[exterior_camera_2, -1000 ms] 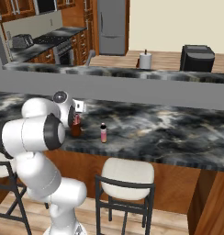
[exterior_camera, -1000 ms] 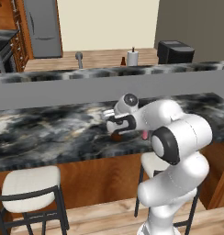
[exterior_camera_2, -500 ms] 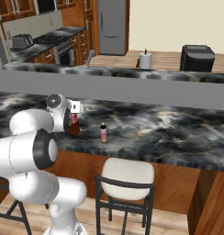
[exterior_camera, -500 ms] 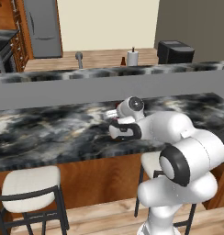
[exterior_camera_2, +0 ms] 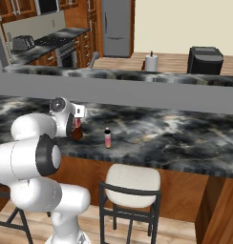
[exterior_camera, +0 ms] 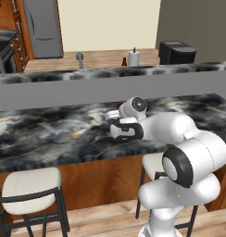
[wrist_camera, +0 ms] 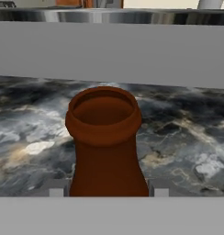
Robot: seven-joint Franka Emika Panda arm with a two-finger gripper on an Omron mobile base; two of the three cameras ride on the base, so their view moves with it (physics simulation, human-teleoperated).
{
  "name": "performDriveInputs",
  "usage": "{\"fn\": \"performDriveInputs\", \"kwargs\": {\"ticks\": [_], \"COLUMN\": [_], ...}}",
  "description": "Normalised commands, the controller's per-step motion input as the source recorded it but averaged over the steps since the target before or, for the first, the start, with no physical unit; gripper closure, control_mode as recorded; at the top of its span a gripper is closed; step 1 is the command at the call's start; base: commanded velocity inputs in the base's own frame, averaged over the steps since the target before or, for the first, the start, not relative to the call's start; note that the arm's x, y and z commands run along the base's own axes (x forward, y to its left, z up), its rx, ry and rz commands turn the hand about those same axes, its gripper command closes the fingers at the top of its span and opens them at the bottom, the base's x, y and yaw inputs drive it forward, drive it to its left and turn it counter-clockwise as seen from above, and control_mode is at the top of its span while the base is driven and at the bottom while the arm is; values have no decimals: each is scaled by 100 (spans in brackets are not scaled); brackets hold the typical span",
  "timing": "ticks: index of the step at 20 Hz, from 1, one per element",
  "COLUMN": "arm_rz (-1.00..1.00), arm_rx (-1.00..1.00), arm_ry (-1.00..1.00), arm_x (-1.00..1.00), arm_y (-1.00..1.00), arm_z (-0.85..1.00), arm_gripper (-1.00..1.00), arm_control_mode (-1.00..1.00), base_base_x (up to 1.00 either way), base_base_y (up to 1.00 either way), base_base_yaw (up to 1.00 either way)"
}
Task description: Place the large bottle from the dining counter next to the other large bottle outside the sink, and place the small bottle from the dining counter next to the other small bottle inside the sink.
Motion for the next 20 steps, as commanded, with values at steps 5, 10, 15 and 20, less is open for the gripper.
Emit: {"fn": "performDriveInputs", "kwargs": {"ticks": [5, 10, 15, 20], "arm_rz": [0, 0, 0, 0], "arm_rx": [1, 0, 0, 0], "arm_ry": [0, 0, 0, 0], "arm_x": [-12, 0, 0, 0], "arm_y": [0, 0, 0, 0], "arm_z": [0, 0, 0, 0], "arm_gripper": [100, 100, 100, 100], "arm_control_mode": [-100, 100, 100, 100], "base_base_x": [0, -79, -98, -58], "base_base_y": [0, 0, 0, -8], "base_base_yaw": [0, 0, 1, 0]}}
